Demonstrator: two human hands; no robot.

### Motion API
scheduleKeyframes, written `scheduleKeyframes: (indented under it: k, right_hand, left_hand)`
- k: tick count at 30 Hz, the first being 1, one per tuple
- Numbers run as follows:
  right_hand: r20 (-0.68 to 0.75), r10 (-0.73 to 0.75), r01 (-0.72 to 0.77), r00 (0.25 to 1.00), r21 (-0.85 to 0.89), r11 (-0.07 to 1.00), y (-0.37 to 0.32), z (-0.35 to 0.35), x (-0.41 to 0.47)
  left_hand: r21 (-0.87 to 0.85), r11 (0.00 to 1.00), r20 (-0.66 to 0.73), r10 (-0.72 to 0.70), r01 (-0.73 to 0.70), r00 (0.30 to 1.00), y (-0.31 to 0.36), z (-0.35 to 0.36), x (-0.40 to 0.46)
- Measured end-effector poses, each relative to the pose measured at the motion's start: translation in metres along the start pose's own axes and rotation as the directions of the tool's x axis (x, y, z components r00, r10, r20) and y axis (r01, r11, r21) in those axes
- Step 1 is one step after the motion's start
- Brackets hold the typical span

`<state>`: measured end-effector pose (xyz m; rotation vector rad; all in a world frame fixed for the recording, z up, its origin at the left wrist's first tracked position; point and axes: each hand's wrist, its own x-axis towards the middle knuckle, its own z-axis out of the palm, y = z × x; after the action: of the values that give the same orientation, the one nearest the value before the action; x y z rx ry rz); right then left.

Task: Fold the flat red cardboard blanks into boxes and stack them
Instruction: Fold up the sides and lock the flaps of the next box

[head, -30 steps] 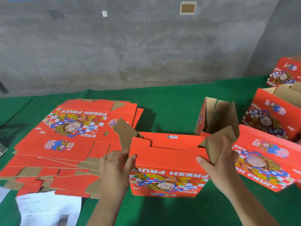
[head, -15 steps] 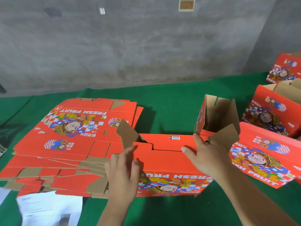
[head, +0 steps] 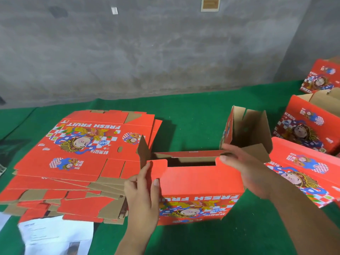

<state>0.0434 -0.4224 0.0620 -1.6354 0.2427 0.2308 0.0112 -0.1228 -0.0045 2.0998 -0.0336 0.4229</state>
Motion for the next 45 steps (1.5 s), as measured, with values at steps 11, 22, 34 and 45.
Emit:
scheduleKeyframes:
  k: [11, 22, 34, 45]
  right_hand:
    - [-0.405, -0.642, 0.111, 0.651, -0.786, 0.608, 0.024, 0.067, 0.008]
    - [-0.024, -0.591, 0.296, 0.806, -0.849, 0.438, 0.031, 0.058, -0.001]
    - [-0.079, -0.584, 0.33, 0.808, -0.761, 0.559, 0.078, 0.025, -0.016]
    - [-0.214, -0.103, -0.078, 0.971, -0.697, 0.713, 0.034, 0.032, 0.002]
  left_hand:
    - [0.145, 0.985, -0.009, 0.092, -0.089, 0.996, -0.004, -0.001, 0.016]
    - [0.276, 0.89, 0.318, 0.272, -0.363, 0.908, -0.006, -0.01, 0.032]
    - [0.449, 0.891, 0.286, -0.074, -0.065, 0.955, 0.024, 0.005, 0.086]
    - [0.47, 0.873, 0.33, -0.307, 0.126, 0.893, 0.028, 0.015, 0.071]
